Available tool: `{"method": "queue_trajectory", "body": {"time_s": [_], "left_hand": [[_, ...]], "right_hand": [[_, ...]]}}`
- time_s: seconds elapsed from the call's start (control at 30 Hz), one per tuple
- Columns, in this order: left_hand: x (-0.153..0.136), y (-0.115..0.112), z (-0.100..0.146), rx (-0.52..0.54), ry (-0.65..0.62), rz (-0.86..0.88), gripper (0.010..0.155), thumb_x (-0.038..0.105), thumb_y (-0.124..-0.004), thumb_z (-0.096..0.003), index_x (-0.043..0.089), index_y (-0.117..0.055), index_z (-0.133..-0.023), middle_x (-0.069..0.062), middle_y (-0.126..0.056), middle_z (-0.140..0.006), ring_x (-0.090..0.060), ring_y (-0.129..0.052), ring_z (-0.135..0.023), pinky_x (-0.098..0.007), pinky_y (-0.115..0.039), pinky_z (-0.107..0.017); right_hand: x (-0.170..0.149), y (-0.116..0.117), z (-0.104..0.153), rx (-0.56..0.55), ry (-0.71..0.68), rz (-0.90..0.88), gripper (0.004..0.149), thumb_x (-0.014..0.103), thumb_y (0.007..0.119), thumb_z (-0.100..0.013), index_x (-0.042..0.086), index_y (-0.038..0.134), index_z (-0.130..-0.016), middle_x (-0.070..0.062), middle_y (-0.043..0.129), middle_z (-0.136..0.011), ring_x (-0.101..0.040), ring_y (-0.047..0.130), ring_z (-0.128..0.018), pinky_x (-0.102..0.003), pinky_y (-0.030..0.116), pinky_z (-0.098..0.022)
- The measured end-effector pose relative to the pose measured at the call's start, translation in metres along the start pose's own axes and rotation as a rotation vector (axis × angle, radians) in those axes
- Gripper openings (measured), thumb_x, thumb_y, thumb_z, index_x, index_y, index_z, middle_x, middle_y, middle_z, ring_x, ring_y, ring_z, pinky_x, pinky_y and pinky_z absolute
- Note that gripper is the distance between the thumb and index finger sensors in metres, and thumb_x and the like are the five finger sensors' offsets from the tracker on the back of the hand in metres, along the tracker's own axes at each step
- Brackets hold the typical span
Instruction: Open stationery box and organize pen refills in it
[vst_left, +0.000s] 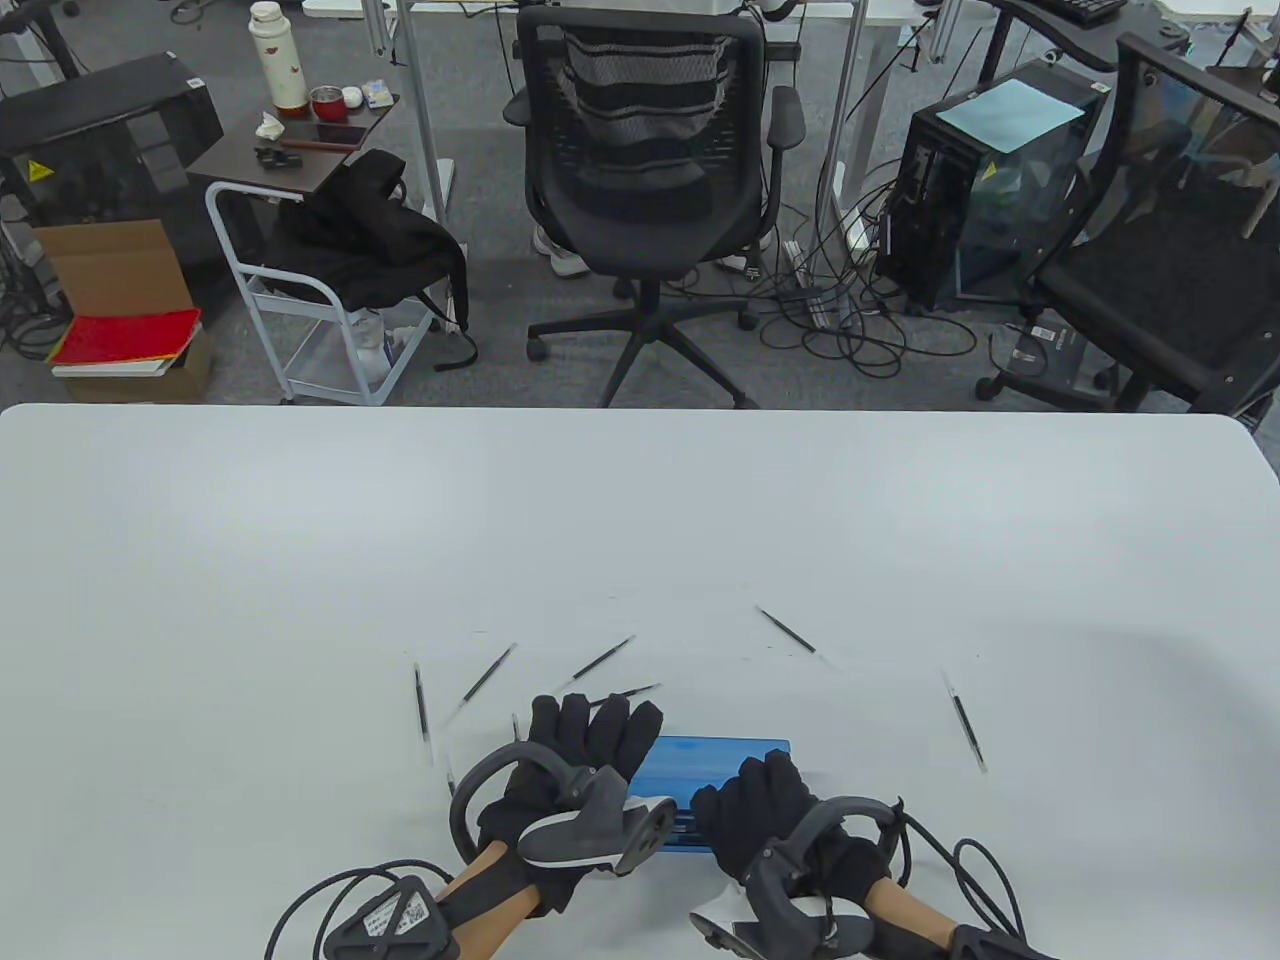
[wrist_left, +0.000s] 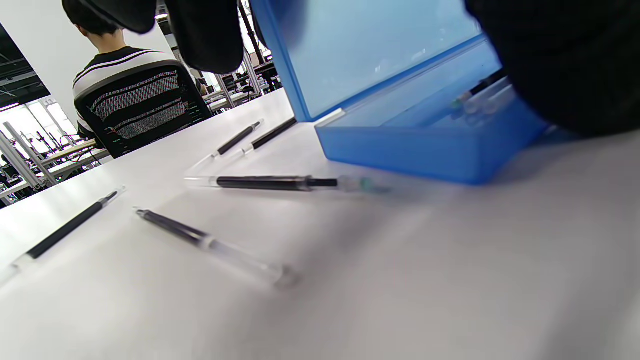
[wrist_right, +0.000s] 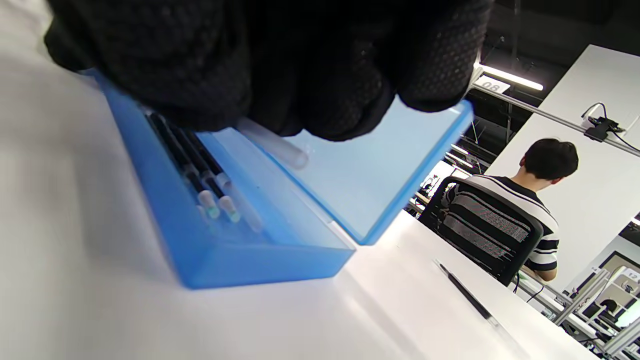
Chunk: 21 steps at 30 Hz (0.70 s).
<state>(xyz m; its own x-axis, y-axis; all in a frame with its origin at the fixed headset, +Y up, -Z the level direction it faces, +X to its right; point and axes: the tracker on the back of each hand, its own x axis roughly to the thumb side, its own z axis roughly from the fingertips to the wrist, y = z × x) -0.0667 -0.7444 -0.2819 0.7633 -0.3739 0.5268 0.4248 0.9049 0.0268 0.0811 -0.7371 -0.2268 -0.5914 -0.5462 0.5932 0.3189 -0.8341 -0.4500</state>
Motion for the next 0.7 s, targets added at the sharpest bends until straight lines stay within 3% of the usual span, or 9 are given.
{"method": "queue_trajectory", "body": {"time_s": [0.23,0.4,0.57,0.7], "left_hand": [[0.000,0.000,0.000,0.001,0.003,-0.005,0.131,0.077,-0.074,-0.0309,0.009,0.004,-0.112,-0.018,-0.024,-0.124,-0.053,-0.053,-0.110,-0.072,-0.046,-0.077],[0.000,0.000,0.000,0.001,0.003,-0.005,0.131,0.077,-0.074,-0.0309,0.009,0.004,-0.112,-0.017,-0.024,-0.124,-0.053,-0.053,-0.110,-0.072,-0.046,-0.077],[0.000,0.000,0.000,0.001,0.002,-0.004,0.131,0.077,-0.074,-0.0310,0.009,0.004,-0.112,-0.018,-0.024,-0.124,-0.053,-0.053,-0.110,-0.072,-0.046,-0.077],[0.001,0.000,0.001,0.002,0.005,-0.008,0.131,0.077,-0.073,-0.0313,0.009,0.004,-0.112,-0.018,-0.024,-0.124,-0.053,-0.053,-0.110,-0.072,-0.046,-0.077]], "right_hand": [[0.007,0.005,-0.004,-0.012,0.009,0.004,0.058,0.036,0.091,-0.041,0.021,0.075,-0.095,0.002,0.101,-0.075,-0.026,0.101,-0.068,-0.053,0.082,-0.064],[-0.007,-0.008,0.002,-0.042,0.048,-0.063,0.056,0.036,0.090,-0.042,0.021,0.077,-0.094,0.003,0.102,-0.074,-0.025,0.101,-0.067,-0.053,0.082,-0.063],[-0.046,-0.021,0.016,-0.065,0.204,-0.135,0.055,0.035,0.090,-0.043,0.021,0.077,-0.094,0.002,0.102,-0.073,-0.026,0.102,-0.066,-0.053,0.082,-0.063],[-0.092,-0.010,0.024,-0.021,0.387,-0.195,0.055,0.035,0.090,-0.043,0.021,0.077,-0.094,0.002,0.102,-0.073,-0.026,0.101,-0.066,-0.054,0.082,-0.063]]}}
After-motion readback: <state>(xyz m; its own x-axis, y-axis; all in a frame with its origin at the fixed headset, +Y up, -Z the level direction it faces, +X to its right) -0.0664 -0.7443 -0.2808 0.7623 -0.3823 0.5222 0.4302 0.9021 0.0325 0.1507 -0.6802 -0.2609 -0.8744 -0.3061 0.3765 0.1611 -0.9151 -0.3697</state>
